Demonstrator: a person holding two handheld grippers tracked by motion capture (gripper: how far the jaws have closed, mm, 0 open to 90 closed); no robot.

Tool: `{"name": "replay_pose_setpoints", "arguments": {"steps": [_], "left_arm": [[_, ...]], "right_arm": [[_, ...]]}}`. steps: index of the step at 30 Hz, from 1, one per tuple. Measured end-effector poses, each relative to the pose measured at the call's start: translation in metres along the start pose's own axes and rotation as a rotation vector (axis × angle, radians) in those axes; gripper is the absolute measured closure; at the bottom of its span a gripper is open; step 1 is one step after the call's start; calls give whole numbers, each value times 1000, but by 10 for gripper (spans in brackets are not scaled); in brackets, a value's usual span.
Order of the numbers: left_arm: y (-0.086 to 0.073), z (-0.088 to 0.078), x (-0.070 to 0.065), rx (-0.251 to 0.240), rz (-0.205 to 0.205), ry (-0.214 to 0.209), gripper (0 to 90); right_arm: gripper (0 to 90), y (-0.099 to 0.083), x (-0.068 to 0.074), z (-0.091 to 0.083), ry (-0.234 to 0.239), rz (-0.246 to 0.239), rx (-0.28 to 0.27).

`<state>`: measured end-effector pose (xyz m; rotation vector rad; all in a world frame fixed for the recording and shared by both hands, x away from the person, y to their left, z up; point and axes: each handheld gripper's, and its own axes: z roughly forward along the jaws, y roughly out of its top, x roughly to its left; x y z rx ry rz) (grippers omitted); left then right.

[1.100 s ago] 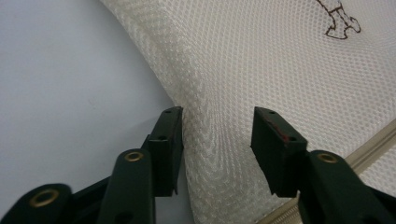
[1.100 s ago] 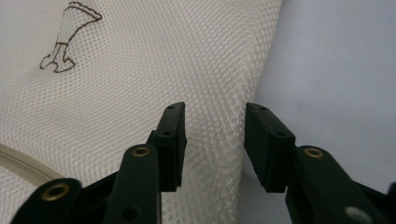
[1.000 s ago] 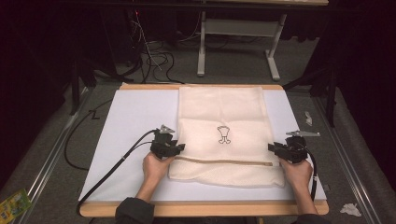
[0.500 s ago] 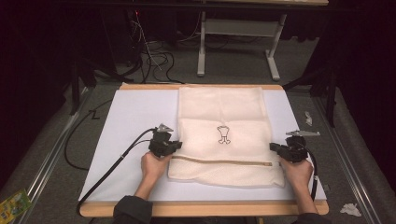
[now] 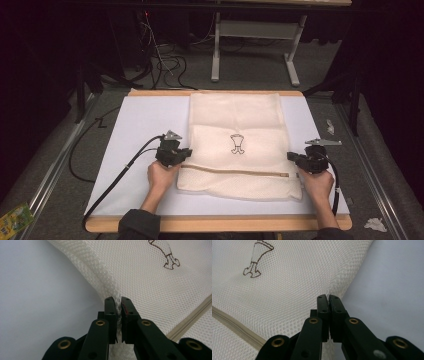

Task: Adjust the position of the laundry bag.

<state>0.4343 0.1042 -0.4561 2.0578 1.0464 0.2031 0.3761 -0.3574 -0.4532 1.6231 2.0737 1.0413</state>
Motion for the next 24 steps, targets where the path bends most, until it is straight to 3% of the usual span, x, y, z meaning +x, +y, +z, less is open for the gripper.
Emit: {"name": "replay_pose_setpoints", "arguments": {"steps": [24], "left_arm": [[-4, -18, 14, -20, -17, 39, 849]], "right_arm": [[890, 6, 15, 7, 35, -25, -20]]}}
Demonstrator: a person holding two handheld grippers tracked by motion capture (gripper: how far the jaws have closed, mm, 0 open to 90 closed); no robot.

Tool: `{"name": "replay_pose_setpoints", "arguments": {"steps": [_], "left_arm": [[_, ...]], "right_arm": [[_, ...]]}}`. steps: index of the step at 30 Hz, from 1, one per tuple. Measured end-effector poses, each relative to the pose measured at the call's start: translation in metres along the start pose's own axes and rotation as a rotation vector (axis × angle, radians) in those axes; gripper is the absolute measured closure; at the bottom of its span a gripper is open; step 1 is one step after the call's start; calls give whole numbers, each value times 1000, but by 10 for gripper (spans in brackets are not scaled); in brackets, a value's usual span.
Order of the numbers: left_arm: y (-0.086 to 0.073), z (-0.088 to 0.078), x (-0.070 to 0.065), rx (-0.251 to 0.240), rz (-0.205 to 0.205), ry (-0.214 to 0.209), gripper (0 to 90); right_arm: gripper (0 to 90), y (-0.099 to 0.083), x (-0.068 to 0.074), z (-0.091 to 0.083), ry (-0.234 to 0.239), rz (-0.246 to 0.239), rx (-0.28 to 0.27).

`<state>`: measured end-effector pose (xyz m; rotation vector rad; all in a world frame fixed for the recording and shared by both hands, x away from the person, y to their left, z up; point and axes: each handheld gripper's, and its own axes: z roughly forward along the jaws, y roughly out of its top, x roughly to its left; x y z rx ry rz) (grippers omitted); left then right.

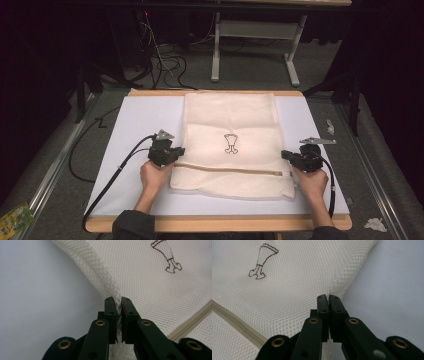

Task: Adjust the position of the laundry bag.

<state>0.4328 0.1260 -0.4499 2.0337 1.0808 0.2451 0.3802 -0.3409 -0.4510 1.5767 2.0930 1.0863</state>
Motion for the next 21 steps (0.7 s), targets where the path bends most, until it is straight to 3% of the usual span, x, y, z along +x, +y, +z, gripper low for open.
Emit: {"name": "replay_pose_setpoints", "arguments": {"steps": [21], "left_arm": [[-10, -17, 18, -19, -28, 44, 850]], "right_arm": [[890, 7, 20, 13, 42, -30, -11]]}}
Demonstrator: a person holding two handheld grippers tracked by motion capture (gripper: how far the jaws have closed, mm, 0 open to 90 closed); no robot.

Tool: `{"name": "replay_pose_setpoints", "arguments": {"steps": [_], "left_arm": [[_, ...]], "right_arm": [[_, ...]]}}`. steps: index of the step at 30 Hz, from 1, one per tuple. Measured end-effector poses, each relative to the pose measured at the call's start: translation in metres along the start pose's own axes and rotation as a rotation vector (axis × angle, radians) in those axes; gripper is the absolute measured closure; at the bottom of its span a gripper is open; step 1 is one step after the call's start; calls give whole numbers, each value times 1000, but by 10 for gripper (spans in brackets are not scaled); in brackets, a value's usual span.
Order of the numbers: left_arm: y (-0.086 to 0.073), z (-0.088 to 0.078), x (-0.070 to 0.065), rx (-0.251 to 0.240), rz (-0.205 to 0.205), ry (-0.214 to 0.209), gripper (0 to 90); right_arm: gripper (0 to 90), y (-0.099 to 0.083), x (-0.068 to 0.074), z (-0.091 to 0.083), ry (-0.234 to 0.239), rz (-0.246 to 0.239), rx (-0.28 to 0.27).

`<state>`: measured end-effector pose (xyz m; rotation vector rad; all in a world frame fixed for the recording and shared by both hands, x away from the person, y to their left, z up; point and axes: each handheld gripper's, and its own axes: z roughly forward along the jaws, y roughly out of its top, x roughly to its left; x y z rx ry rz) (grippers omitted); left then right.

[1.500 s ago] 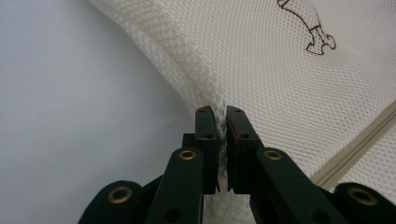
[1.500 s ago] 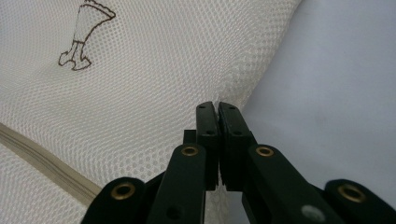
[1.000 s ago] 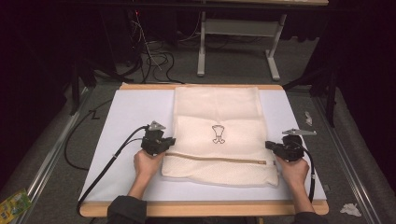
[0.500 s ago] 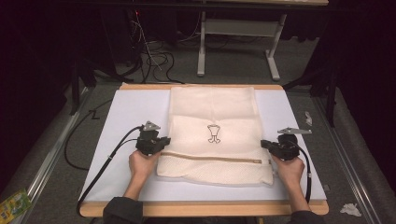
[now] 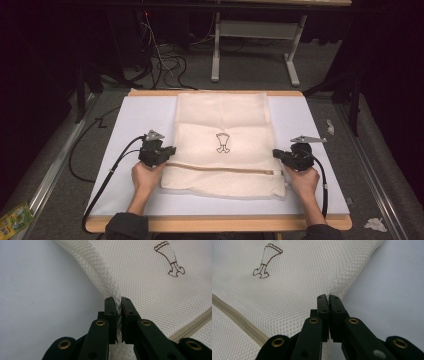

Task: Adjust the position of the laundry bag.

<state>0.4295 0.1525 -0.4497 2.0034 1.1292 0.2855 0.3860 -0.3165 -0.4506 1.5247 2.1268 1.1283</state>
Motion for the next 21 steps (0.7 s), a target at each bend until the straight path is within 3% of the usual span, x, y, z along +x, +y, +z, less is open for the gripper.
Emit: {"name": "replay_pose_setpoints", "arguments": {"steps": [9, 21], "left_arm": [[-4, -5, 8, -8, -18, 30, 849], [-8, -7, 14, -7, -11, 76, 847]], "right_arm": [[890, 4, 8, 7, 18, -7, -3], [889, 9, 15, 17, 25, -10, -3]]}}
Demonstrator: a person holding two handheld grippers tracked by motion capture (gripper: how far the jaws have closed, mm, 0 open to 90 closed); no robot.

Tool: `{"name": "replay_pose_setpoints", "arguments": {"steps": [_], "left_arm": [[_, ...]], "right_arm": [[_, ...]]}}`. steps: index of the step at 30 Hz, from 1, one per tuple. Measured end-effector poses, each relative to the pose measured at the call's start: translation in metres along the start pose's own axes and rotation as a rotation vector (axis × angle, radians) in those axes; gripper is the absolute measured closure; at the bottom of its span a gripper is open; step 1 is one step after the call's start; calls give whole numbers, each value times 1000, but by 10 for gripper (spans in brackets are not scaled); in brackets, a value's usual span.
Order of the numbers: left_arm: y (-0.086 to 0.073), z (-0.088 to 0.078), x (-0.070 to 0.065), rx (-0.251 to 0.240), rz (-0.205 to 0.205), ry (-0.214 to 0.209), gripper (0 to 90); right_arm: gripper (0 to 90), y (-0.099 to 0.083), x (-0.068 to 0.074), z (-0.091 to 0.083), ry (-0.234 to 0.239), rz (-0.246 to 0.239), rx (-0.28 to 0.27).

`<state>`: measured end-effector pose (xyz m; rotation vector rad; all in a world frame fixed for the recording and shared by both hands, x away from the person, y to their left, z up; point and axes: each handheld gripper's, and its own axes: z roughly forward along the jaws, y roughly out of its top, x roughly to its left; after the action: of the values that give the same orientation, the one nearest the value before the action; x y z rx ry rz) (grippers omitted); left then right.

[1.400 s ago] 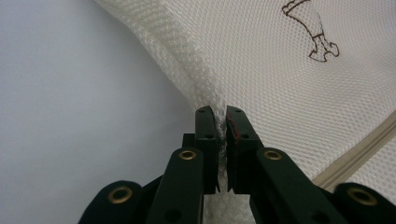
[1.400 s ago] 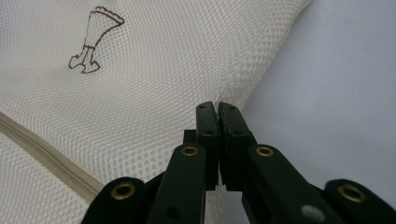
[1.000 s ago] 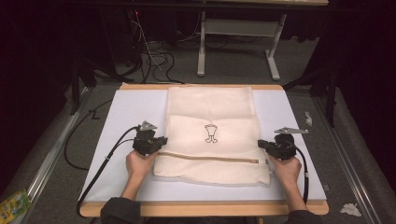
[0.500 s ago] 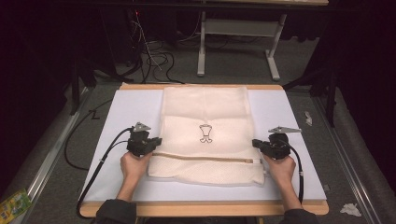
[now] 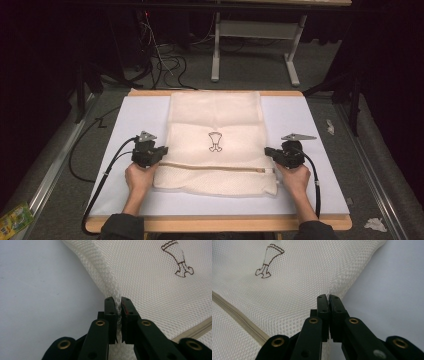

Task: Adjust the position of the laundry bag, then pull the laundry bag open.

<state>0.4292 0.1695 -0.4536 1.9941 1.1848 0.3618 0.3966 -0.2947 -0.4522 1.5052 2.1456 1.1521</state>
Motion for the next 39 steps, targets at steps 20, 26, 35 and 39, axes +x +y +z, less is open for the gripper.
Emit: {"name": "replay_pose_setpoints", "arguments": {"steps": [20, 26, 35, 39], "left_arm": [[-6, -1, -8, -36, 45, 71, 539], [-4, -15, -18, -110, 59, 66, 472], [-7, -22, -29, -122, 85, 43, 456], [-10, -23, -37, -124, 104, 23, 447]], "right_arm": [[582, -7, 2, -1, -85, -14, -23], [538, -14, 2, -23, -114, -20, -96], [547, -25, 2, -31, -90, -23, -110], [549, -31, 5, -35, -76, -26, -119]]}}
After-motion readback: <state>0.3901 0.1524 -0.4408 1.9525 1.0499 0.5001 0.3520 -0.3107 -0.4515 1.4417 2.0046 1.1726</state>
